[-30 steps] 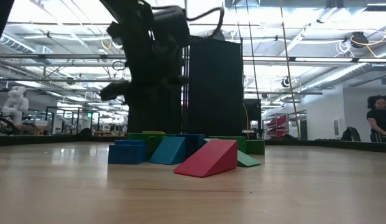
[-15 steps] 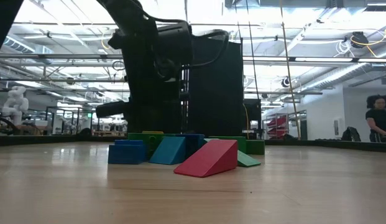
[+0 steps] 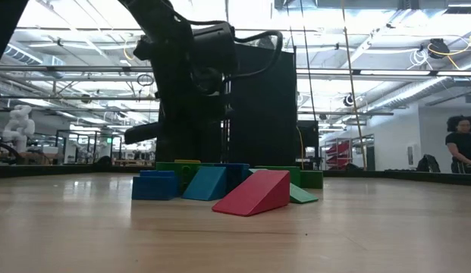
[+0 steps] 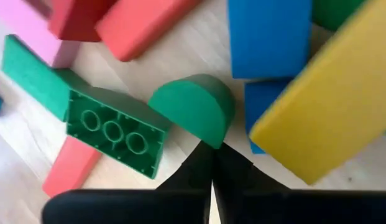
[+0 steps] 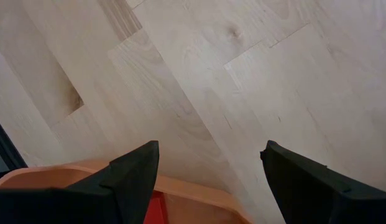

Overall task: Sort blocks by size
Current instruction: Put the green semicircle block into the black bin

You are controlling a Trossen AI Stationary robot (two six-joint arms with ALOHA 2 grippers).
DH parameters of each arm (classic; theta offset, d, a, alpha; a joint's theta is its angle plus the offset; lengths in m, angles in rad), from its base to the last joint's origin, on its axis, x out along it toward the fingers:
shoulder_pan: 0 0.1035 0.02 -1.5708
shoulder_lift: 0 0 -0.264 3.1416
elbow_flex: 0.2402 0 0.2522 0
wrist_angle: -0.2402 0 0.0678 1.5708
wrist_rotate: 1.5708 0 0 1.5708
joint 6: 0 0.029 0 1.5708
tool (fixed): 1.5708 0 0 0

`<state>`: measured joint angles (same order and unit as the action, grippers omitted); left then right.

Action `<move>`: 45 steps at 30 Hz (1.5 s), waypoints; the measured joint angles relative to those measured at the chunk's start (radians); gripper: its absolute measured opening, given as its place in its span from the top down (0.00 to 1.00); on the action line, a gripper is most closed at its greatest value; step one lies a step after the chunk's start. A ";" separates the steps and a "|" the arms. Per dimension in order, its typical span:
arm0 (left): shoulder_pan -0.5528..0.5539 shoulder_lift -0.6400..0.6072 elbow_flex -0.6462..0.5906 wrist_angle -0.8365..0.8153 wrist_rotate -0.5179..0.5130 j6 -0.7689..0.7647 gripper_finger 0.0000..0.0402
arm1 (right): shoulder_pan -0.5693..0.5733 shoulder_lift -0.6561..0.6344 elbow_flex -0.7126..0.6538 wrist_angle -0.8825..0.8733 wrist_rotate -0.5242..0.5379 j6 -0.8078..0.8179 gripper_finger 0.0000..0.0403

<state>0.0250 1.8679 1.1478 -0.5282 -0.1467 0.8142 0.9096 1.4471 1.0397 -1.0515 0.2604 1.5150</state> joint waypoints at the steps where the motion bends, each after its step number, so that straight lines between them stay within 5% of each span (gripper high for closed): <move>1: 0.002 0.000 0.006 -0.003 -0.001 -0.028 0.98 | 0.000 0.000 0.000 0.000 0.000 0.000 0.31; 10: 0.074 -0.004 0.145 -0.054 0.077 -0.391 0.93 | 0.000 0.000 0.000 0.000 0.000 0.000 0.31; 20: 0.075 -0.005 0.198 -0.173 0.351 -0.612 0.65 | 0.000 0.000 0.000 0.002 0.000 0.015 0.31; 28: 0.027 -0.005 0.198 -0.088 0.258 -0.626 0.47 | 0.000 0.000 0.000 0.002 0.000 0.015 0.31; 45: 0.042 0.029 0.157 -0.072 0.224 -0.701 0.47 | 0.000 0.000 0.000 -0.014 0.000 0.011 0.31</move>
<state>0.0673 1.8965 1.3048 -0.6005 0.0776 0.1128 0.9093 1.4471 1.0397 -1.0651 0.2608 1.5257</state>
